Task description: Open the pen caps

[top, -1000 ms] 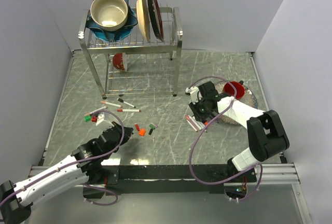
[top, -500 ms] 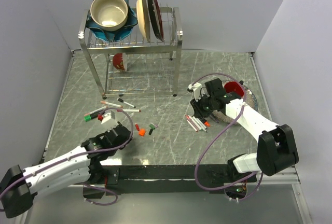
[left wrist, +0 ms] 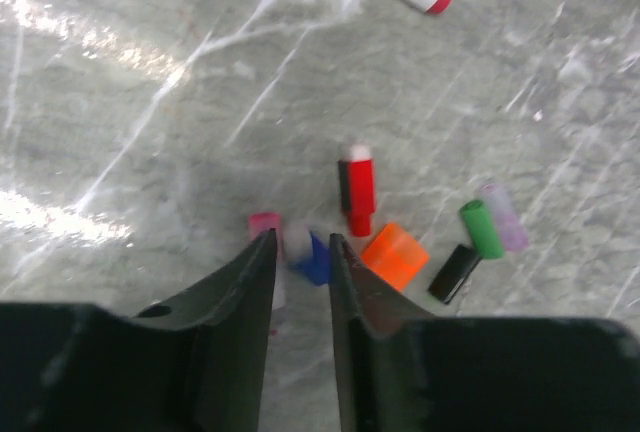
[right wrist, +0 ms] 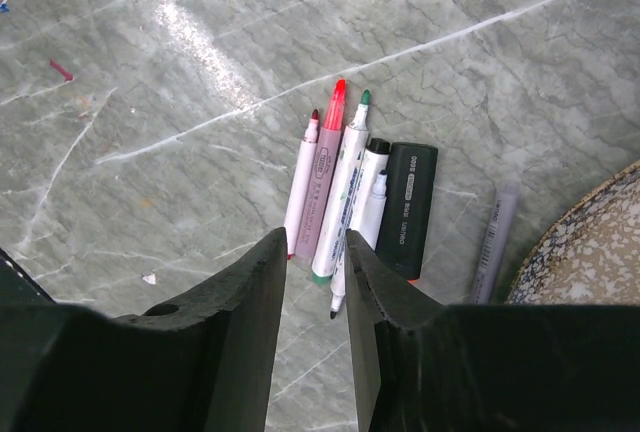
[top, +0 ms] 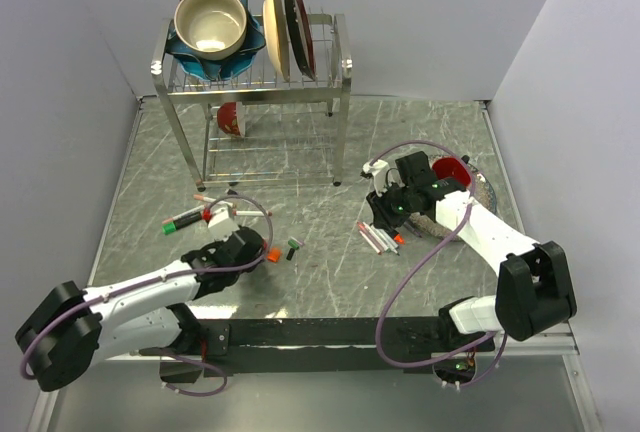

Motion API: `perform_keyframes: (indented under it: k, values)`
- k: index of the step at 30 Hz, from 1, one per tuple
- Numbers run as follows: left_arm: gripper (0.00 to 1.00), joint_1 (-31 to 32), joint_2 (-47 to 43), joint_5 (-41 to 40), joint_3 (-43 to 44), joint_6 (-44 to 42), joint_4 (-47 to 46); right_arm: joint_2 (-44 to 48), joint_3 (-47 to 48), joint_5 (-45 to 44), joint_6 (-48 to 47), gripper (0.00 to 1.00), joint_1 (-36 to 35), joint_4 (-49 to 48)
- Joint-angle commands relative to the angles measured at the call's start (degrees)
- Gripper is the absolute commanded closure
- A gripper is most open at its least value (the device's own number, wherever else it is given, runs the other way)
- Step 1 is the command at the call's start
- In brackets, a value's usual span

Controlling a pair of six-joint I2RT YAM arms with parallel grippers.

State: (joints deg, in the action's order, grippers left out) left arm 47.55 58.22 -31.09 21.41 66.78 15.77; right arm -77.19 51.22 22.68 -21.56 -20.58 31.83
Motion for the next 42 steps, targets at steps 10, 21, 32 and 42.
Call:
perform_keyframes:
  k: [10,21,32,42]
  values:
    - [0.54,-2.29,-1.25,-1.59,4.17,-2.36,-1.45,3.36,2.48,2.72,-1.03,0.62,0.54,1.03]
    - [0.01,-19.94,-16.38,-2.66,2.49,2.64,5.67,6.26,3.01,4.66,-1.47,0.62,0.54,2.09]
    - [0.24,-29.62,5.76,17.62,16.48,-10.08,2.17,9.42,3.01,5.62,-1.55,0.62,0.36,2.18]
    - [0.39,-29.62,13.57,15.98,19.36,1.94,4.42,9.43,2.92,5.36,-1.55,0.62,0.28,2.18]
